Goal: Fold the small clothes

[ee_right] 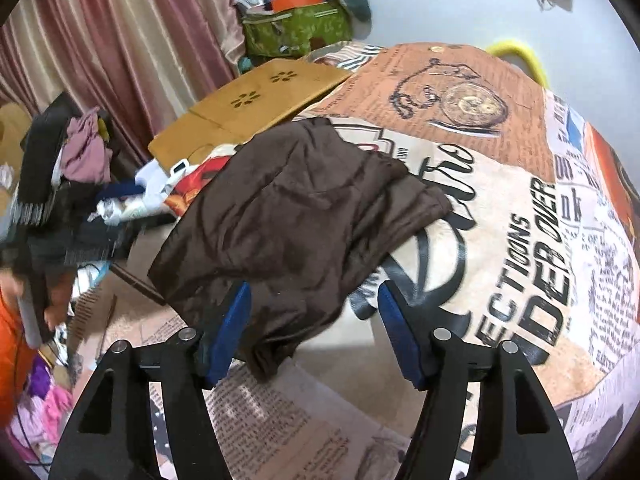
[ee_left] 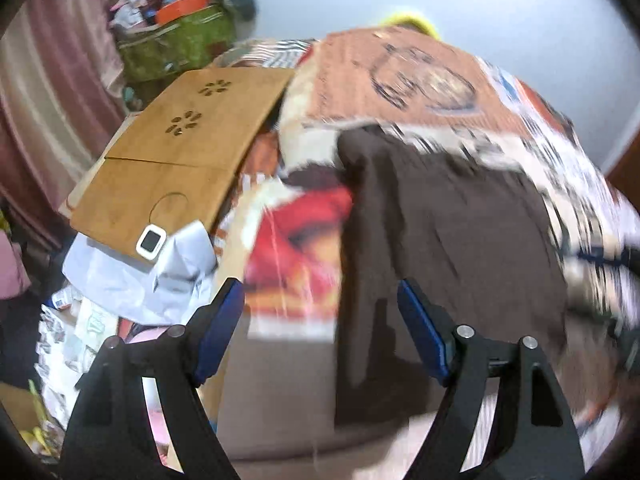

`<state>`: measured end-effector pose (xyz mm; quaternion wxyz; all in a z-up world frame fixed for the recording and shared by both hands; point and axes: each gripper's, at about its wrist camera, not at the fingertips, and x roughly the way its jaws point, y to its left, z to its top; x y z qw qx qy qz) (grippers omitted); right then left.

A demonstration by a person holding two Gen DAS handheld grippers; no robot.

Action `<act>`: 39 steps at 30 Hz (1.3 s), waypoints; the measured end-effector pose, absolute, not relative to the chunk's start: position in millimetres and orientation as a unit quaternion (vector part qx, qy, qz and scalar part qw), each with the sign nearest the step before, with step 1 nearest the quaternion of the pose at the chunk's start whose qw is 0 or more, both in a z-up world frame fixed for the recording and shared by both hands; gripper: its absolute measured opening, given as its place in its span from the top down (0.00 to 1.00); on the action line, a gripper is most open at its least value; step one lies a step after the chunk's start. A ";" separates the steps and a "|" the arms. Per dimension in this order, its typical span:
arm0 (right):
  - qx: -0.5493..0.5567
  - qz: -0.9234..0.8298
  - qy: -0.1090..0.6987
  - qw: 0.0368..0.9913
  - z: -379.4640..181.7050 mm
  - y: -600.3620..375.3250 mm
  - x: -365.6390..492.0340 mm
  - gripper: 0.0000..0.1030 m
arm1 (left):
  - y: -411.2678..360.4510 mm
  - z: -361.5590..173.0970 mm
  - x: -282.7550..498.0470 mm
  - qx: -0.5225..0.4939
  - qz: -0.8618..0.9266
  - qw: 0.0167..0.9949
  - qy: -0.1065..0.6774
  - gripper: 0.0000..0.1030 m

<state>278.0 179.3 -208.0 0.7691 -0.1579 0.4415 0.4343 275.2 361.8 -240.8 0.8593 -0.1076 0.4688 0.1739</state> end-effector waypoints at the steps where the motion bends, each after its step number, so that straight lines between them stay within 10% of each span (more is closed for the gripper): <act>1: -0.171 0.432 0.443 0.767 -214.8 182.8 276.4 0.40 | 367.0 -242.0 281.8 -0.117 0.177 0.859 0.466 0.24; 18: -0.178 0.434 0.463 0.753 -231.9 173.6 279.9 0.40 | 390.9 -270.6 334.6 -0.121 0.211 0.839 0.487 0.22; 39: -0.035 0.424 0.233 0.875 -47.8 71.0 183.4 0.40 | 249.0 -40.2 124.1 -0.056 0.134 0.960 0.238 0.23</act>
